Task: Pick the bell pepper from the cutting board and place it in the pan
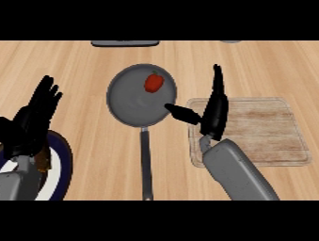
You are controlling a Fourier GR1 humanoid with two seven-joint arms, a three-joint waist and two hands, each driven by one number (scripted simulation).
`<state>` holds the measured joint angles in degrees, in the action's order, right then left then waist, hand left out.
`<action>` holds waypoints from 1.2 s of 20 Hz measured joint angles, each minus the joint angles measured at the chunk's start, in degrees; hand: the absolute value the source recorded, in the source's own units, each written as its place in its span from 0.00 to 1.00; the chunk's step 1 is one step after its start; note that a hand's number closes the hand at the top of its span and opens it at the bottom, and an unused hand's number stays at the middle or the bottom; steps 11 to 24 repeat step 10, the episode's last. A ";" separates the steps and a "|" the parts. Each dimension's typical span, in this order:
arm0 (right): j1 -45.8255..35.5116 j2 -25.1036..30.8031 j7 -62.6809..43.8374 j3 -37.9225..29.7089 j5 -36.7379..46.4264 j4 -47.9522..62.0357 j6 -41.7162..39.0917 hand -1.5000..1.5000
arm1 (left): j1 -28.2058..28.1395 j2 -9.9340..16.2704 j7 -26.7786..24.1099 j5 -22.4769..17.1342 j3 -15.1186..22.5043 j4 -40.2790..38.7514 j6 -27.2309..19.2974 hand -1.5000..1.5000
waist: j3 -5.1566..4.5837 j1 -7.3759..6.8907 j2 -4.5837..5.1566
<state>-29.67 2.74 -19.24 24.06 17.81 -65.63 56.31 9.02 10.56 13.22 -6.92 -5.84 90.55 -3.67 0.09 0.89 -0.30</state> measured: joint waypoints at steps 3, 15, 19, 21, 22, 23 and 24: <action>8.48 2.05 3.00 2.35 -1.34 -9.70 -1.58 0.00 | -0.35 0.05 0.86 -0.45 -0.14 1.24 0.21 0.50 | -0.04 0.01 -0.02; 22.96 5.11 6.84 4.67 0.43 -23.05 -3.27 0.00 | 0.09 -0.61 0.73 0.46 0.13 1.25 0.28 0.50 | -0.07 -0.45 0.17; 22.96 5.11 6.84 4.67 0.43 -23.05 -3.27 0.00 | 0.09 -0.61 0.73 0.46 0.13 1.25 0.28 0.50 | -0.07 -0.45 0.17; 22.96 5.11 6.84 4.67 0.43 -23.05 -3.27 0.00 | 0.09 -0.61 0.73 0.46 0.13 1.25 0.28 0.50 | -0.07 -0.45 0.17; 22.96 5.11 6.84 4.67 0.43 -23.05 -3.27 0.00 | 0.09 -0.61 0.73 0.46 0.13 1.25 0.28 0.50 | -0.07 -0.45 0.17; 22.96 5.11 6.84 4.67 0.43 -23.05 -3.27 0.00 | 0.09 -0.61 0.73 0.46 0.13 1.25 0.28 0.50 | -0.07 -0.45 0.17; 22.96 5.11 6.84 4.67 0.43 -23.05 -3.27 0.00 | 0.09 -0.61 0.73 0.46 0.13 1.25 0.28 0.50 | -0.07 -0.45 0.17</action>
